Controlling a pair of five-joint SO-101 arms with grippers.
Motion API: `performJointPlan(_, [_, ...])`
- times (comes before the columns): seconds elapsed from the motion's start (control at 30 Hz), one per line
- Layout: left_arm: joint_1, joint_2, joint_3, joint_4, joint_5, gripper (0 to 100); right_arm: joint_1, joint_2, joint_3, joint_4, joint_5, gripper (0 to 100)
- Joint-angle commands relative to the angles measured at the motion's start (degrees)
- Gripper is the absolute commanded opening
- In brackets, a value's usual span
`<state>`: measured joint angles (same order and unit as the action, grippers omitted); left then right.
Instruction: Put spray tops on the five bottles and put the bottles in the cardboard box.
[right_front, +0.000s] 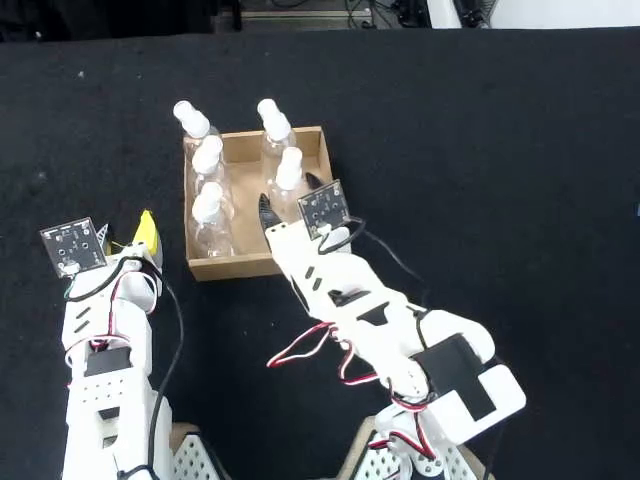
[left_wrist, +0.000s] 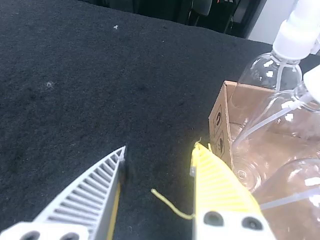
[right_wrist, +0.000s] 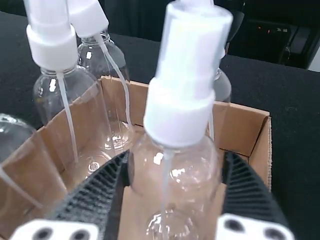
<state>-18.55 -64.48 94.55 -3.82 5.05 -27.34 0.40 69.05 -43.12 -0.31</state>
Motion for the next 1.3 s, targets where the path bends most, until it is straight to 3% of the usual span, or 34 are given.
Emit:
performJointPlan(0.0, [-0.04, -1.23, -0.75, -1.49, -0.26, 19, -0.79, -5.76, -1.54, 2.29, 0.62, 29.6])
performJointPlan(0.23, [0.04, -1.23, -0.75, -1.49, -0.26, 19, -0.62, -11.91, -3.65, 8.70, 0.62, 29.0])
performJointPlan(0.53, [0.13, -1.23, -0.66, -1.49, -0.26, 19, -0.62, -25.89, -3.65, 9.23, 0.53, 28.6])
performJointPlan(0.7, [0.31, -1.23, -0.66, -1.49, -0.26, 19, -0.62, -34.59, -6.99, 10.90, 0.53, 16.5])
performJointPlan(0.9, [0.04, -1.23, -0.66, -1.49, -0.26, 19, 4.57, -44.35, -12.88, 28.92, 0.62, 1.1])
performJointPlan(1.07, [-0.04, -1.23, -0.48, -1.05, -0.26, 19, 15.47, -50.33, -11.21, 46.77, 0.18, 1.0])
performJointPlan(1.2, [-0.13, -1.23, 0.04, -0.97, -0.26, 4, 22.51, -54.99, -9.19, 62.15, 0.53, 1.0])
performJointPlan(1.27, [-0.13, -1.23, 0.04, -0.97, -0.26, 5, 25.41, -57.54, -8.13, 68.13, 0.53, 1.1])
